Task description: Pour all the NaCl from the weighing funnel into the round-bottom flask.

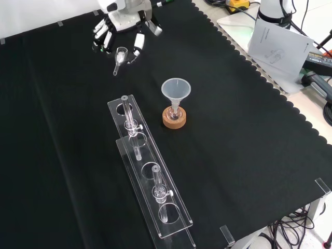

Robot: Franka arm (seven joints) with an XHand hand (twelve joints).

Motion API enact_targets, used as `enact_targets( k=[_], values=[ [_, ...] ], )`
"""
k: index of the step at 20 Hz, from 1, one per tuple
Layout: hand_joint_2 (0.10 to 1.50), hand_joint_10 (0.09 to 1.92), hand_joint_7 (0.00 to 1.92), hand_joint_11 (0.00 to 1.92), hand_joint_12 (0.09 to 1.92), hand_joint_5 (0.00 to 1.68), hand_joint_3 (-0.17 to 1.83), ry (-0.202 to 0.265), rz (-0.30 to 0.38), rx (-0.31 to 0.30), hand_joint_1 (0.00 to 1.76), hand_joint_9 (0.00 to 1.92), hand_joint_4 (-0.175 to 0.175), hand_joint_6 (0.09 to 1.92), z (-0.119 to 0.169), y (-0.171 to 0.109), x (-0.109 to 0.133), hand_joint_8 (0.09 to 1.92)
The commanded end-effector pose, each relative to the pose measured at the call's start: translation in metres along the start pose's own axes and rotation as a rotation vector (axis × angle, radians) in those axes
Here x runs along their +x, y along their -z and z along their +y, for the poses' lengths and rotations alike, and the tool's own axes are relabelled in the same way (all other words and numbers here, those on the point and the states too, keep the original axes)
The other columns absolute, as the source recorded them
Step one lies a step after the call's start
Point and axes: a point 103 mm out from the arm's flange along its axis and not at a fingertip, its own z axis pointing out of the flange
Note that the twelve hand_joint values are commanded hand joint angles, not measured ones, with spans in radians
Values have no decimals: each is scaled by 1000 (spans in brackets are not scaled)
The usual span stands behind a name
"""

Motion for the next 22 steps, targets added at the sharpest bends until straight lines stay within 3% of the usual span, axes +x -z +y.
enact_targets(
  k=[1,10,22],
  values=[
    [750,550,424,452,1287,1075,653,-7,-3,-26,1056,778,175,1014,-17,19,-1,704],
    [752,535,422,453,1280,1072,651,10,44,-3,1054,738,175,1018,-45,45,9,705],
    [755,542,416,484,1255,1070,646,37,22,17,1055,728,175,1019,-98,59,48,705]
  ],
)
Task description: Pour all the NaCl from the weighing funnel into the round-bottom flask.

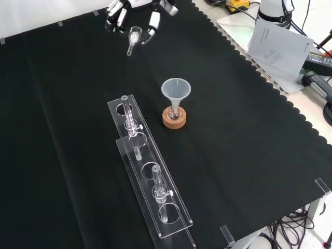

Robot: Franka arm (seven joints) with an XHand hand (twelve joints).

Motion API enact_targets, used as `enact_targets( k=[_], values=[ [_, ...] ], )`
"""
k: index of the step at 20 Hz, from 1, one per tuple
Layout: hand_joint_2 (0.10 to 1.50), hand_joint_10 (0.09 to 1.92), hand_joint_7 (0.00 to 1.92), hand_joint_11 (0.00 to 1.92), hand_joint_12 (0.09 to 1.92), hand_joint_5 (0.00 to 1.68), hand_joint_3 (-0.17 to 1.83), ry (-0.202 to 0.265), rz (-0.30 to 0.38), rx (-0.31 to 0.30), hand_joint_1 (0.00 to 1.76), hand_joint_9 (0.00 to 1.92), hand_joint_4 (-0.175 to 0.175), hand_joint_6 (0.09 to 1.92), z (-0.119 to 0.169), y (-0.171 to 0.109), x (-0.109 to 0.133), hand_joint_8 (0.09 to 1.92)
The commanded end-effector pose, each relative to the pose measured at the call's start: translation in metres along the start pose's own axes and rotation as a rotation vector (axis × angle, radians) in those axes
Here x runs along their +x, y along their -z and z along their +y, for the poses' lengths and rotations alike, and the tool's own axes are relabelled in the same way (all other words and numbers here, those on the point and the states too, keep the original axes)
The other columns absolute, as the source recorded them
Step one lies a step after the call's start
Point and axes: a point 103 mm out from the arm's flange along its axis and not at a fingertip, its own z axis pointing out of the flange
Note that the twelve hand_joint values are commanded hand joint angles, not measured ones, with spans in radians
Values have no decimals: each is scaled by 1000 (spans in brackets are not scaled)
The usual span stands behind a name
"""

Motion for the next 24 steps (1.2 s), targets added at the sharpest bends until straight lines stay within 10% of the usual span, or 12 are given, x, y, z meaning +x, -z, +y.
enact_targets(
  k=[1,24],
  values=[
    [755,542,416,486,1254,1071,646,31,-6,41,1055,729,175,1018,-39,0,35,705],
    [753,542,422,510,1238,1075,644,86,-92,161,1056,729,175,1010,-67,-23,71,706]
  ],
)
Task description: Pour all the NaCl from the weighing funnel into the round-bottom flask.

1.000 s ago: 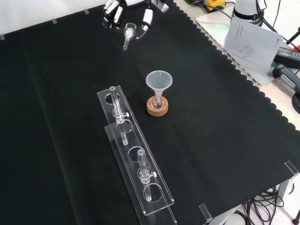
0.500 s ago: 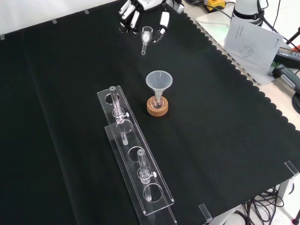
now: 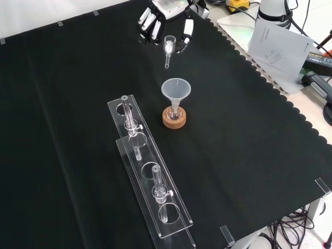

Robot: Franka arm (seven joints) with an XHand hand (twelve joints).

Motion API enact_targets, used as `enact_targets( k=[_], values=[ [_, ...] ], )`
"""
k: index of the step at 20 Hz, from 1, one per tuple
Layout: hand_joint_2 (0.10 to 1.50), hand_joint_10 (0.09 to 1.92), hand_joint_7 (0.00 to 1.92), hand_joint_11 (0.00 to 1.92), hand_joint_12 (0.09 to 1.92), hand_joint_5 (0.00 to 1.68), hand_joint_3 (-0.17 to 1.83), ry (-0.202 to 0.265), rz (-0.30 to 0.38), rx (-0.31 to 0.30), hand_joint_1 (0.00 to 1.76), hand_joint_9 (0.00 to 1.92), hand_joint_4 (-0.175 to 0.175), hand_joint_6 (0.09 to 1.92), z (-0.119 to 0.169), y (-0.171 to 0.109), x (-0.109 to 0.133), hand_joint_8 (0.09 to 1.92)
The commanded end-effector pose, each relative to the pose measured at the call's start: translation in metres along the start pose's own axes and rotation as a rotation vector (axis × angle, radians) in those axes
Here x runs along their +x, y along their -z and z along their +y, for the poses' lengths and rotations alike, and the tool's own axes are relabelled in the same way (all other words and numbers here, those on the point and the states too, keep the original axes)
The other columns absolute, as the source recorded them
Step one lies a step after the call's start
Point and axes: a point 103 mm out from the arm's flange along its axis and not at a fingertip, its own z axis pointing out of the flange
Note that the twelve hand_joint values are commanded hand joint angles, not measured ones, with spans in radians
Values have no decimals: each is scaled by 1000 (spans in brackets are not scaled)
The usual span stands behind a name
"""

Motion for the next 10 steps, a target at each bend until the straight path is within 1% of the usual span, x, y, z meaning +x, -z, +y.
enact_targets(
  k=[1,10],
  values=[
    [753,542,422,510,1238,1075,644,13,-21,36,1056,729,175,1010,3,-10,4,706],
    [753,541,423,513,1235,1077,643,33,-57,68,1057,729,175,1007,6,-18,14,705]
  ],
)
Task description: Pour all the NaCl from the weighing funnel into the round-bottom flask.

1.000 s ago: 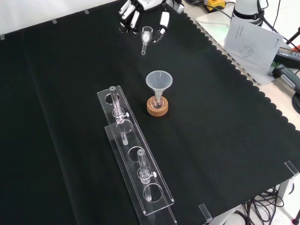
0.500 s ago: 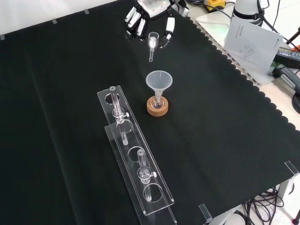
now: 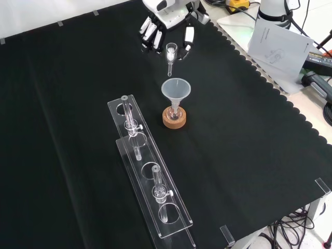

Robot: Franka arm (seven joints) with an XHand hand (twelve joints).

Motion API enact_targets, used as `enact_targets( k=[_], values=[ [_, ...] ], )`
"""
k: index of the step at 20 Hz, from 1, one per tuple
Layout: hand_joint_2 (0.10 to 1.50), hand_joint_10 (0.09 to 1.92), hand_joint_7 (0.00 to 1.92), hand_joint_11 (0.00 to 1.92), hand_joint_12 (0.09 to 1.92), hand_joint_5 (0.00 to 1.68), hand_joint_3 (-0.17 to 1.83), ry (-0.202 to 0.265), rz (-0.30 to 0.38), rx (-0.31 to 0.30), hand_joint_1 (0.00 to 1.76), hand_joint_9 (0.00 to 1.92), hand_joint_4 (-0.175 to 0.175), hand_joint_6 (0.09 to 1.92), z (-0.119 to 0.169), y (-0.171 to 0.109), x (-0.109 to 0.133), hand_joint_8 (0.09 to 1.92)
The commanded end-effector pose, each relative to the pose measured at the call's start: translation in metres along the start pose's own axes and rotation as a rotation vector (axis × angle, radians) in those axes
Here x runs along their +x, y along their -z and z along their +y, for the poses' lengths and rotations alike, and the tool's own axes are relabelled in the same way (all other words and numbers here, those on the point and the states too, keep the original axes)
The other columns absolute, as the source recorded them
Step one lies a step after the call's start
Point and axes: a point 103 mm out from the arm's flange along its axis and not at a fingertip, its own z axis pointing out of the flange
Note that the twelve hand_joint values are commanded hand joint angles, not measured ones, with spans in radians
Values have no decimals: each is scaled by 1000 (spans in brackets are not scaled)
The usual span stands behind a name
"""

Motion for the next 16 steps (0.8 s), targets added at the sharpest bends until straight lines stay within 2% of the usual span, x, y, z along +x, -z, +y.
enact_targets(
  k=[1,9,16],
  values=[
    [753,541,423,513,1235,1077,643,10,-32,15,1057,729,175,1007,1,-2,7,705],
    [752,540,423,514,1234,1078,642,28,-92,27,1057,729,175,1005,2,0,14,704],
    [751,540,423,514,1233,1080,642,25,-141,34,1057,729,175,1002,4,5,21,704]
  ],
)
